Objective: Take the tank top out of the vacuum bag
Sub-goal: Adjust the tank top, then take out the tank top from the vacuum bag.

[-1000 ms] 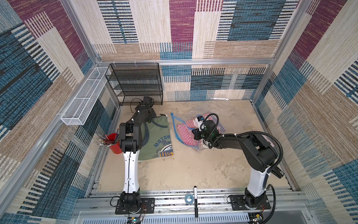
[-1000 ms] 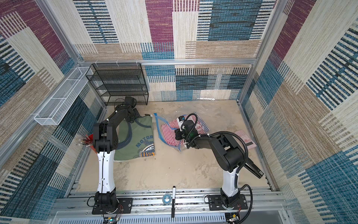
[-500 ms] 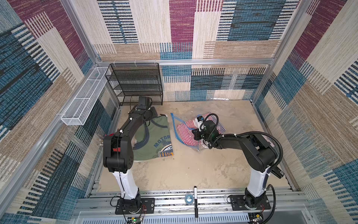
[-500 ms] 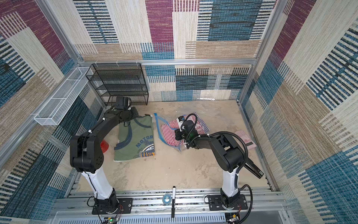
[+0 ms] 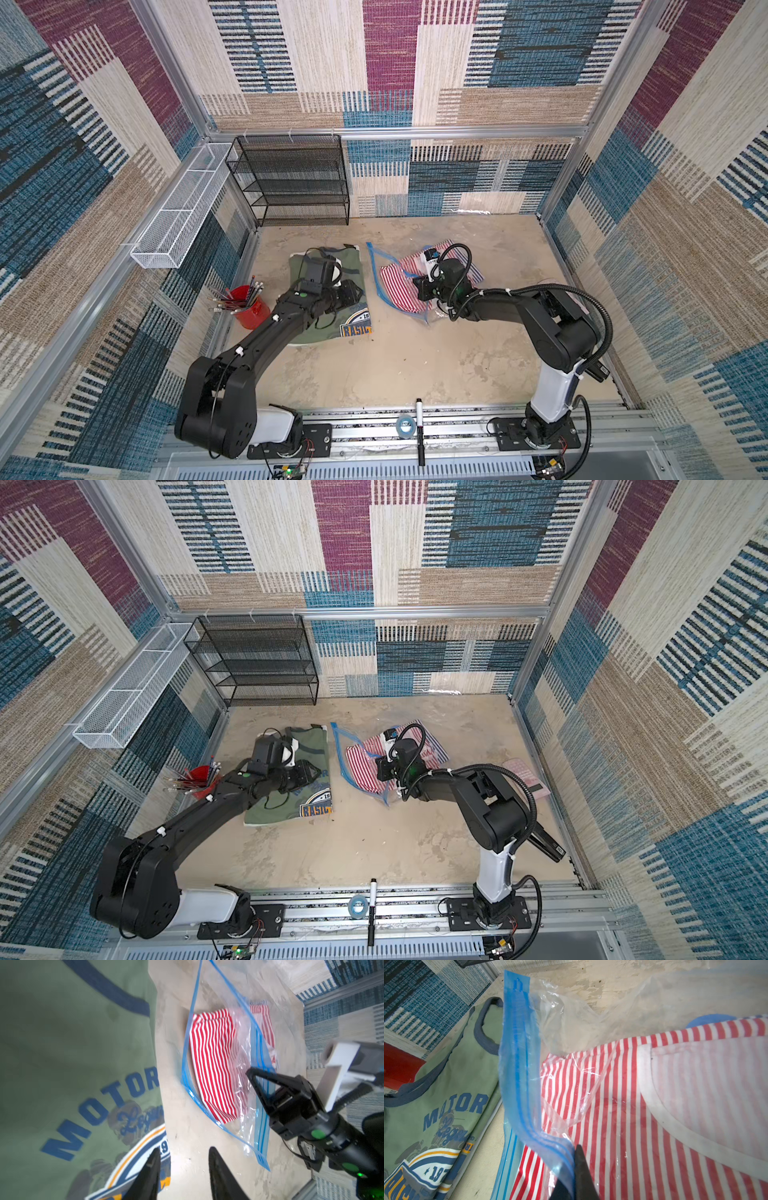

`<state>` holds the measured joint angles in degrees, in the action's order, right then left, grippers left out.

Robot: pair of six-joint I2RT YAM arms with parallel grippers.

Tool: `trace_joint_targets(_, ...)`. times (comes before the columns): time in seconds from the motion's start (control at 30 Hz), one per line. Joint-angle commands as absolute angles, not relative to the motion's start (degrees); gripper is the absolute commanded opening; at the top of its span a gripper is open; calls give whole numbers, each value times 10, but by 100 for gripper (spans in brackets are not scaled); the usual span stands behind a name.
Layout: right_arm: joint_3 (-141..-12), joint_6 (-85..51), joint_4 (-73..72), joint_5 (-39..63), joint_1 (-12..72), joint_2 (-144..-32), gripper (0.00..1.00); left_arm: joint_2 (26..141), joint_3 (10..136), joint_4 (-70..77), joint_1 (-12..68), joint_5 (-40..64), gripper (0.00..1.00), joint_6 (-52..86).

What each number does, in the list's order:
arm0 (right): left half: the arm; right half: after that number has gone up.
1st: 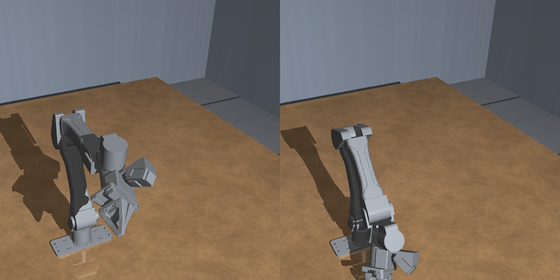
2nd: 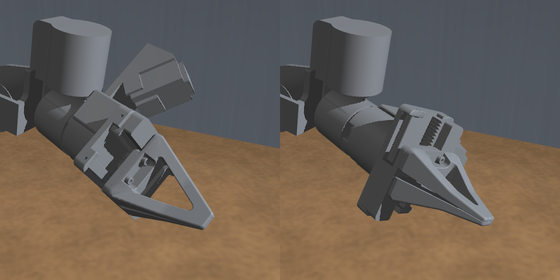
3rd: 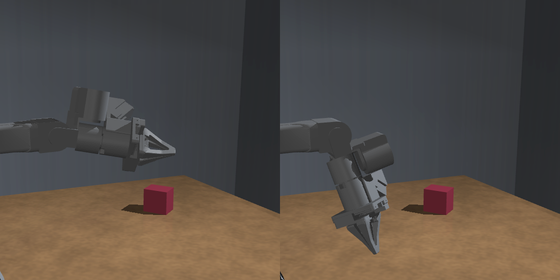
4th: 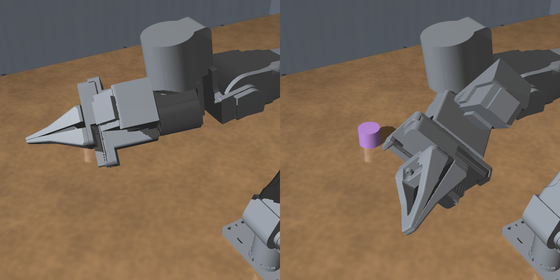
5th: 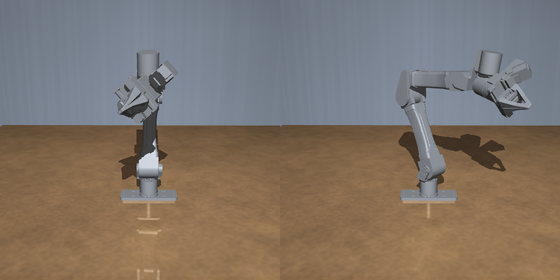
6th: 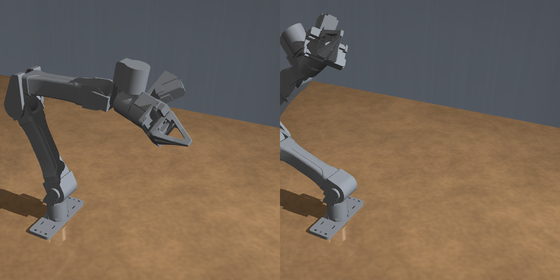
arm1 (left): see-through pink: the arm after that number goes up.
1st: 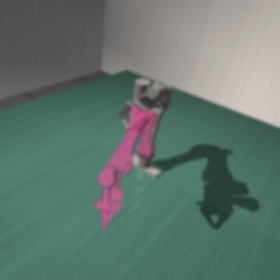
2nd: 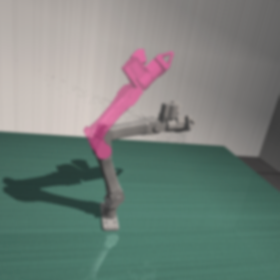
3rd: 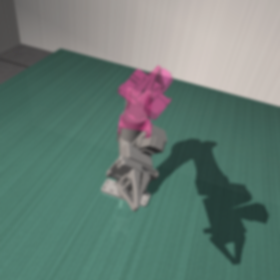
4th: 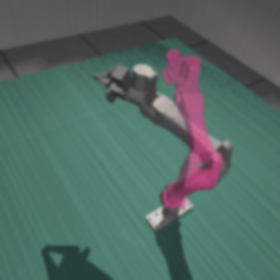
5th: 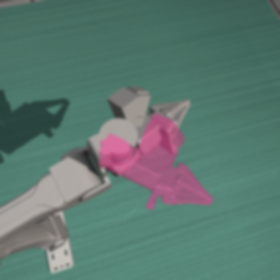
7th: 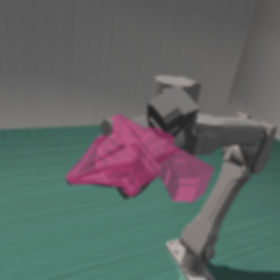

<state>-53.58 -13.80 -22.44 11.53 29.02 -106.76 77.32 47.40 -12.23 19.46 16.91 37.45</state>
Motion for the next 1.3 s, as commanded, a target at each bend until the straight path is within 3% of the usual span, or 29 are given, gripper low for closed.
trace_joint_targets(0.0,-534,-135,-244,116,291,-1063,0,756,433,-13,224,174,40,458)
trace_joint_targets(0.27,-534,-136,-245,121,290,-1058,0,806,461,6,264,157,39,468)
trace_joint_targets(1.27,-511,-139,-280,137,291,-1039,0,1057,639,-4,282,70,36,480)
